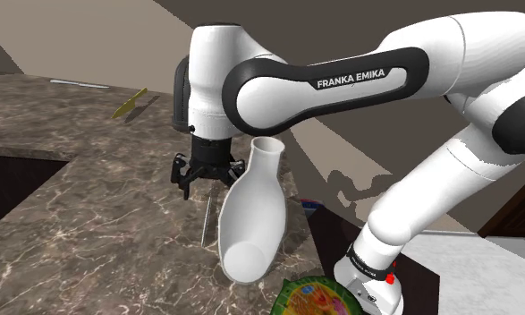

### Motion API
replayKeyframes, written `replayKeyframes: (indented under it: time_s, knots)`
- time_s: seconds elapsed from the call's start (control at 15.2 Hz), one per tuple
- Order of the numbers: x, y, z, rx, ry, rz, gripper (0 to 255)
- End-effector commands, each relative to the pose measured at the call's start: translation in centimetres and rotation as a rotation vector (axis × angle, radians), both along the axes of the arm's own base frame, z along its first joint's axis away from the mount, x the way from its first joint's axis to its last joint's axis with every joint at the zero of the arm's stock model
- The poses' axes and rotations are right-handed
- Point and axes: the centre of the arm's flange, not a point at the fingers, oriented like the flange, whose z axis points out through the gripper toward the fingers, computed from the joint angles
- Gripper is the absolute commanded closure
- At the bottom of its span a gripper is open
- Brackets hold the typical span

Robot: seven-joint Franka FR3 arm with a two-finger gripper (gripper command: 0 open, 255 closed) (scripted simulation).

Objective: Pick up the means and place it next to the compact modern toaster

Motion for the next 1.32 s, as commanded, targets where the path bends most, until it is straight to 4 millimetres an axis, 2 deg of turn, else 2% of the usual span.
replayKeyframes:
  time_s: [0.0, 0.33, 0.4, 0.92, 1.25]
  knots:
    - [0.0, -0.1, -0.4, -0.005, 0.004, 0.001, 0]
    - [0.0, -0.1, -0.4, -0.005, 0.004, 0.001, 0]
    - [-0.1, 0.0, -0.4, -0.005, 0.004, 0.001, 255]
    - [0.1, 0.1, -0.6, -0.005, 0.004, 0.001, 255]
    - [0.0, -0.1, 1.7, -0.005, 0.004, 0.001, 255]
